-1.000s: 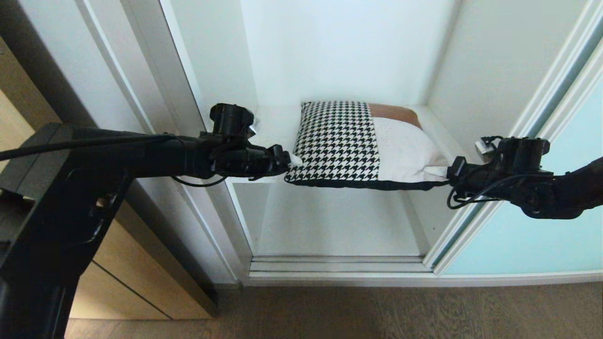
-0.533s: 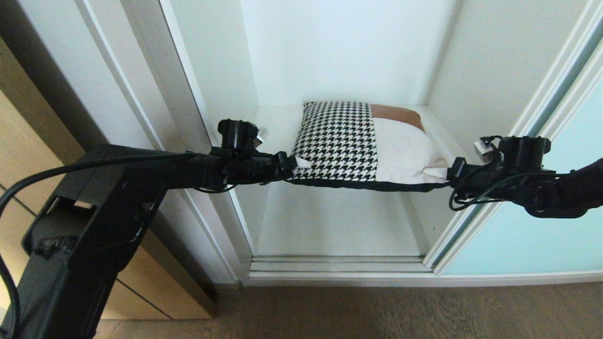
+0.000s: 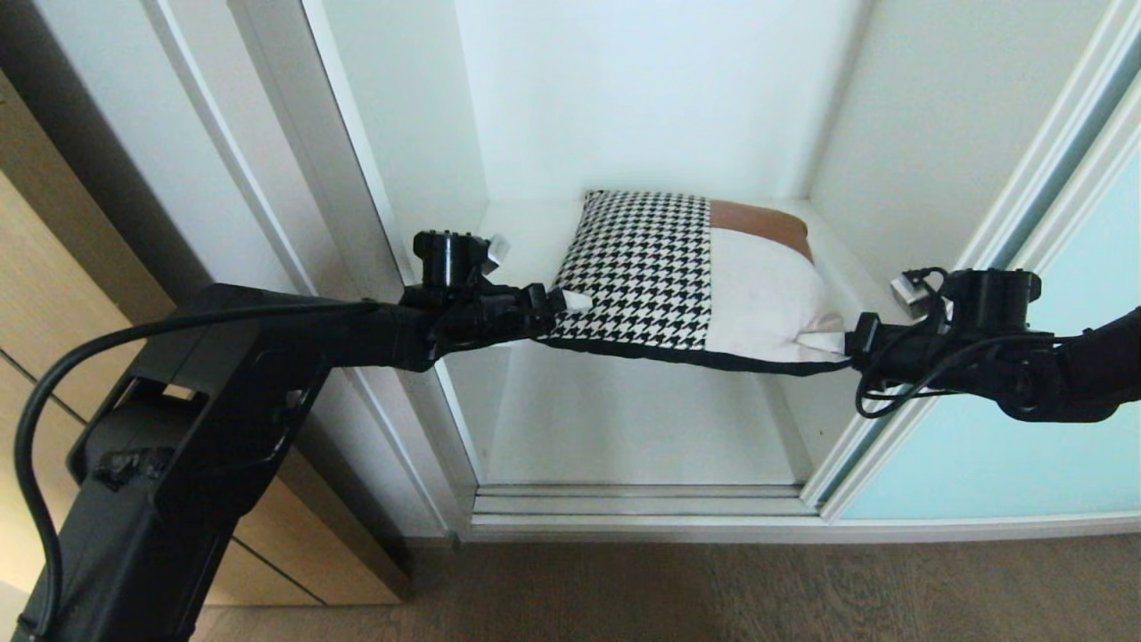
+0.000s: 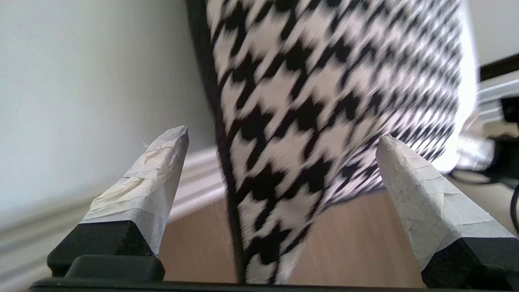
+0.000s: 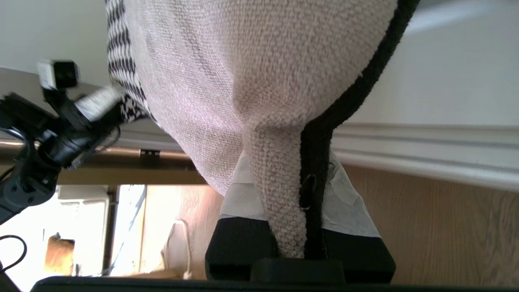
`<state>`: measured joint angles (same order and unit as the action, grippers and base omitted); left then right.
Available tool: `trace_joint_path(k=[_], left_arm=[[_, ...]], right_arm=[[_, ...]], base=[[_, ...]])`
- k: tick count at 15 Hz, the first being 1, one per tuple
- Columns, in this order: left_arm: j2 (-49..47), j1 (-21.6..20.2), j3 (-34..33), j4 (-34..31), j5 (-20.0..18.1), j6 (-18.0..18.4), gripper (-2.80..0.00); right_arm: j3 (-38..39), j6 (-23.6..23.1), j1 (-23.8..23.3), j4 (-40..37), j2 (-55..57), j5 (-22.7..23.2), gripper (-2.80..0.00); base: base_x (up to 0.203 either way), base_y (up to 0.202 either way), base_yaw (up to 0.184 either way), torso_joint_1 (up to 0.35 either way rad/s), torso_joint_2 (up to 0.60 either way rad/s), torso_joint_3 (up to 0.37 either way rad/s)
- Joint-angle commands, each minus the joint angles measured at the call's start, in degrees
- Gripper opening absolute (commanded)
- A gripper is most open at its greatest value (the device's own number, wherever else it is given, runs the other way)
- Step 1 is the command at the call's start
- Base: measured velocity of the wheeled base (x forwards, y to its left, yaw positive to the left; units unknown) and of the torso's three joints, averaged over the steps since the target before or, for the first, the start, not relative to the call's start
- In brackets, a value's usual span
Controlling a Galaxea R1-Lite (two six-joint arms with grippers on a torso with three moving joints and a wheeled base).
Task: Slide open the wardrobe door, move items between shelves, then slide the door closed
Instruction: Place the pillow on the lower shelf
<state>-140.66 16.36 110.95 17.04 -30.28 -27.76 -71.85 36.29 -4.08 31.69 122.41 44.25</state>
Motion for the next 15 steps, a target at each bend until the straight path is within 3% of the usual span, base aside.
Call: trace_joint_path(k=[1, 6, 14, 15], left_arm=[[0.7, -0.2, 0.1, 1.7, -0.2, -0.2, 0.0], [-0.2, -0.2, 0.0, 4.1, -3.1, -0.1, 0.0], [-2.6, 0.1, 0.4, 4.1, -3.7, 0.1, 0.0], [-2.3, 0.1, 0.4, 4.1, -4.0, 0.1, -2.8]], right_arm=[[0.0, 0.1, 0.3, -0.5, -0.8, 0.3, -2.8], [0.0, 0.1, 0.3, -0.8, -1.6, 1.0, -2.8], [0.0, 0.1, 0.2, -0.8, -1.0, 1.0, -2.8], [-0.1, 0.1, 0.1, -0.8, -0.8, 1.0, -2.8]], base=[[0.0, 0.0, 0.0, 0.0, 0.0, 0.0], [0.0, 0.0, 0.0, 0.0, 0.0, 0.0], [0.0, 0.0, 0.0, 0.0, 0.0, 0.0], [0.0, 0.0, 0.0, 0.0, 0.0, 0.0]])
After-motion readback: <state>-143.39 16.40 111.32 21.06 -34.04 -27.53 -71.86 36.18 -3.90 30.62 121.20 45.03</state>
